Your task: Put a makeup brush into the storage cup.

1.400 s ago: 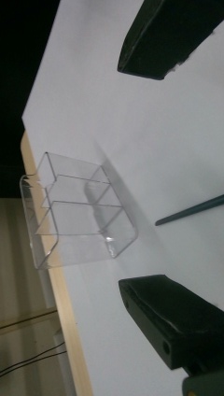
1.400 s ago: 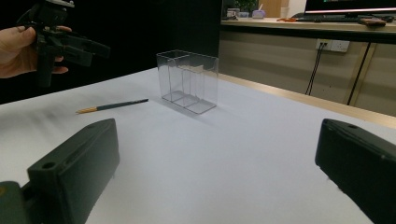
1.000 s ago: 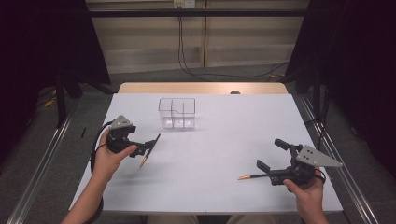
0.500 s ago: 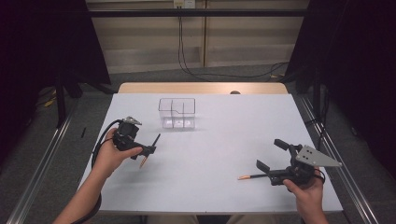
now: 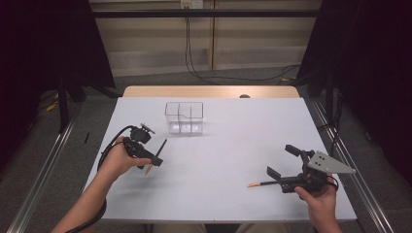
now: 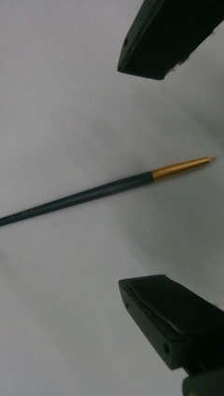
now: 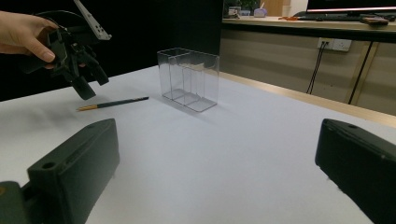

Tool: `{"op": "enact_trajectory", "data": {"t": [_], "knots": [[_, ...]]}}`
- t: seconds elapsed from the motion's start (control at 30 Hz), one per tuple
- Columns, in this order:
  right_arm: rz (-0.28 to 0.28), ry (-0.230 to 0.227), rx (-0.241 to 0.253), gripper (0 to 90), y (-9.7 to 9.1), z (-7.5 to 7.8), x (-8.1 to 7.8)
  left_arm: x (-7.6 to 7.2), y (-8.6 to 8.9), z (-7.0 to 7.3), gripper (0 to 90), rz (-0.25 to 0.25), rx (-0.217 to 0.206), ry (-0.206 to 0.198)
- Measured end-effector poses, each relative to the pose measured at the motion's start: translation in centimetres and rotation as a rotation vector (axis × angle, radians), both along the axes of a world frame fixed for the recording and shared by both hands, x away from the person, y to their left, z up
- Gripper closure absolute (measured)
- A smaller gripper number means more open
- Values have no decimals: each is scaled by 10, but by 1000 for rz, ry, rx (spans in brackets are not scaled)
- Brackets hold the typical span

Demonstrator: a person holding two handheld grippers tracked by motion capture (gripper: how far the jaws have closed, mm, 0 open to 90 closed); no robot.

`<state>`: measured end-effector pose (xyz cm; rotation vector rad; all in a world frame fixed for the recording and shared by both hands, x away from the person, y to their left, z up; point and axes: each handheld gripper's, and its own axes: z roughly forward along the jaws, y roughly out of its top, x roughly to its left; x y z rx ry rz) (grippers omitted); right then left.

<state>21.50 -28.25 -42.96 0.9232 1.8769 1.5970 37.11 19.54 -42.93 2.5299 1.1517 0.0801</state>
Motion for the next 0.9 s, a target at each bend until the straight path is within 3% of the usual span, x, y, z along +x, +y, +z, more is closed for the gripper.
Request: {"op": "enact_trajectory", "data": {"t": [0.17, 0.2, 0.33, 0.47, 0.63, 0.73, 0.9], "knots": [[-2, 0, 0, 0, 0, 0, 0, 0, -2, -1, 21, 6, 22, 32], [-1, 0, 0, 0, 0, 0, 0, 1, -2, -2, 52, -4, 45, 36], [-1, 0, -2, 0, 0, 0, 0, 1, -2, -3, 123, 3, 40, 49], [-3, 0, 0, 0, 0, 0, -1, 1, -2, -5, 213, -5, 79, 60], [-7, 2, 2, 0, -1, 1, -1, 0, -2, -6, 325, -18, 76, 65], [-5, 0, 0, 0, -1, 1, -1, 0, -2, -8, 419, -7, 55, 99], [-3, 1, -3, 0, -1, 1, -1, 1, -1, -11, 458, -13, 67, 96]]}}
